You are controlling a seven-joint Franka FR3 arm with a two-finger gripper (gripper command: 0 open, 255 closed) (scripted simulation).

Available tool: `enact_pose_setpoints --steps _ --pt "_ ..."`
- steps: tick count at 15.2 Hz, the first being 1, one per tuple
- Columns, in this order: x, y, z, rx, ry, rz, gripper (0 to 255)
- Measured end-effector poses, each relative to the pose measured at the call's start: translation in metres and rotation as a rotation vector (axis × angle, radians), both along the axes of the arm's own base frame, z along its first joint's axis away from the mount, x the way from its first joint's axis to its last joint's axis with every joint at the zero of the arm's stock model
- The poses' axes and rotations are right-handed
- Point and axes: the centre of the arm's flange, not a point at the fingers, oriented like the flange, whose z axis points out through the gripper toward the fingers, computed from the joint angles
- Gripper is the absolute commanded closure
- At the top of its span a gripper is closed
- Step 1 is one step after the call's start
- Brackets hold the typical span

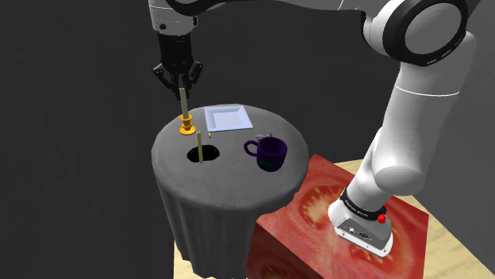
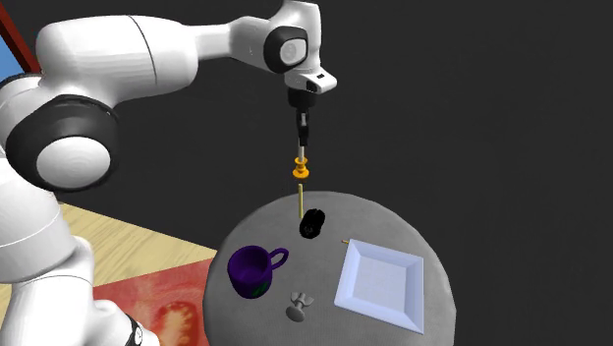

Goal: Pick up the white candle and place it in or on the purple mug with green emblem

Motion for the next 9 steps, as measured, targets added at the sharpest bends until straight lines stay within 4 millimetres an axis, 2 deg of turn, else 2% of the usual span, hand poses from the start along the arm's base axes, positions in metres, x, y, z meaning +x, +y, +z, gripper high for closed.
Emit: enact_pose_setpoints --steps 4,9 --pt "-0.032 -0.038 0.013 -0.001 0.0 0.0 255" --pt "-0.071 -0.089 0.021 -0.001 0.0 0.0 255"
